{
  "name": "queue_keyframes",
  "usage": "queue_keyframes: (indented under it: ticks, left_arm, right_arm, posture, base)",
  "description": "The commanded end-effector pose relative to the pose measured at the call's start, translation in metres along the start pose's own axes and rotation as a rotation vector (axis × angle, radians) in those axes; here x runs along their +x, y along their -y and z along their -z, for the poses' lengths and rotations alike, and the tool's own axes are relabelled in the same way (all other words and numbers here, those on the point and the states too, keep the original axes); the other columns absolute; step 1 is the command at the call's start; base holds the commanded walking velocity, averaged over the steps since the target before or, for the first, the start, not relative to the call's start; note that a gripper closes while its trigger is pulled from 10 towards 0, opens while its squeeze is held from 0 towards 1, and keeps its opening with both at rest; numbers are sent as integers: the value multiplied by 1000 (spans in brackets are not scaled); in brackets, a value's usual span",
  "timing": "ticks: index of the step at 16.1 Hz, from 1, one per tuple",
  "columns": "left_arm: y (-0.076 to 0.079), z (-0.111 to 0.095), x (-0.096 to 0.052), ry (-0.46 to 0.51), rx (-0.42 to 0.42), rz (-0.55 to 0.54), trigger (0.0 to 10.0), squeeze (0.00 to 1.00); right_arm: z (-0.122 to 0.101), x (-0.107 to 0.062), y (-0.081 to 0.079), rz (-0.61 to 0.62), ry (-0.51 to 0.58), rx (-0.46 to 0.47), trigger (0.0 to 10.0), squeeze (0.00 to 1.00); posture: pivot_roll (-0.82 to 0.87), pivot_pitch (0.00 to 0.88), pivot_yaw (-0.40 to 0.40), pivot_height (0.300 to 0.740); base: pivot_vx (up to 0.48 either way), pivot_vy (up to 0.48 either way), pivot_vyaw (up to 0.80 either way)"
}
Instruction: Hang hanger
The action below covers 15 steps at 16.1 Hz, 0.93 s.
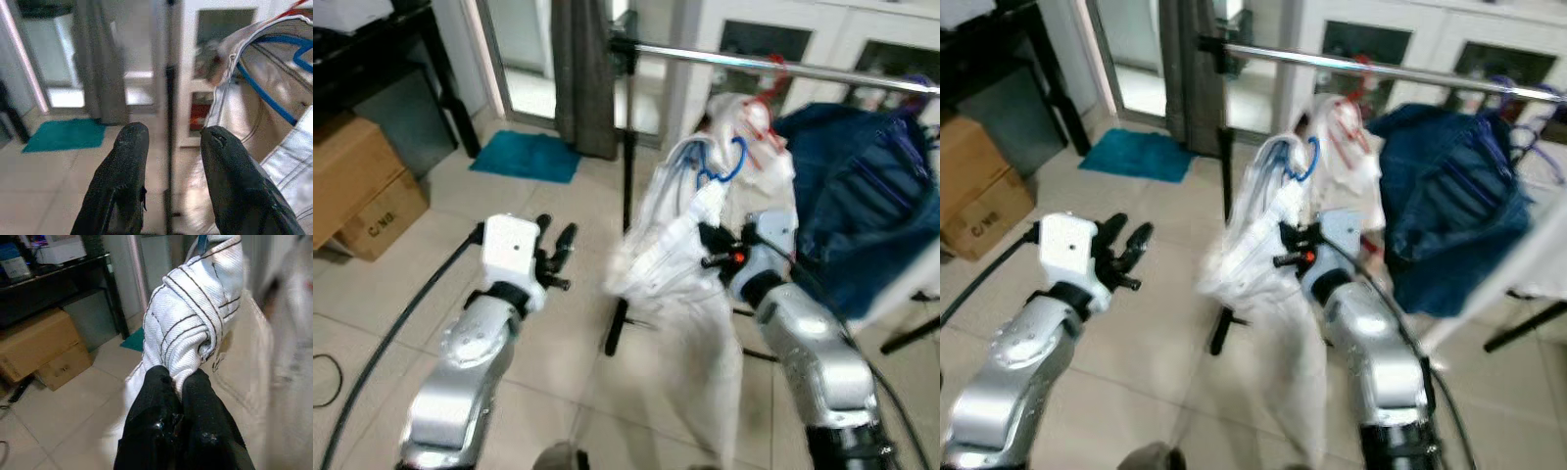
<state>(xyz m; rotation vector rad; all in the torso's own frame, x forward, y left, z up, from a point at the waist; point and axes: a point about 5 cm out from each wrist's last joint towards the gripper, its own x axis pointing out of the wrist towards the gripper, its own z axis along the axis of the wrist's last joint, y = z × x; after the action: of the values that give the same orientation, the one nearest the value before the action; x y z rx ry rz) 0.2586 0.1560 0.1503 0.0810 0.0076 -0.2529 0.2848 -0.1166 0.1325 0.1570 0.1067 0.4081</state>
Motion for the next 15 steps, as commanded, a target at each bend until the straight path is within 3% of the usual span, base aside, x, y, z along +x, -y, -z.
queue_keyframes:
  ticks: [1, 15]
  left_arm:
    - [2, -4, 0, 17, -1, 7, 10000, 0]
    - [5, -3, -1, 8, 7, 21, 10000, 0]
  right_arm:
    - [-17, -1, 1, -10, 78, -29, 10000, 0]
    - [-19, -1, -1, -13, 79, -32, 10000, 0]
  posture:
    - [-64, 90, -4, 740]
    - [-63, 98, -5, 740]
  base:
    - [371, 0, 0]
    - [369, 0, 0]
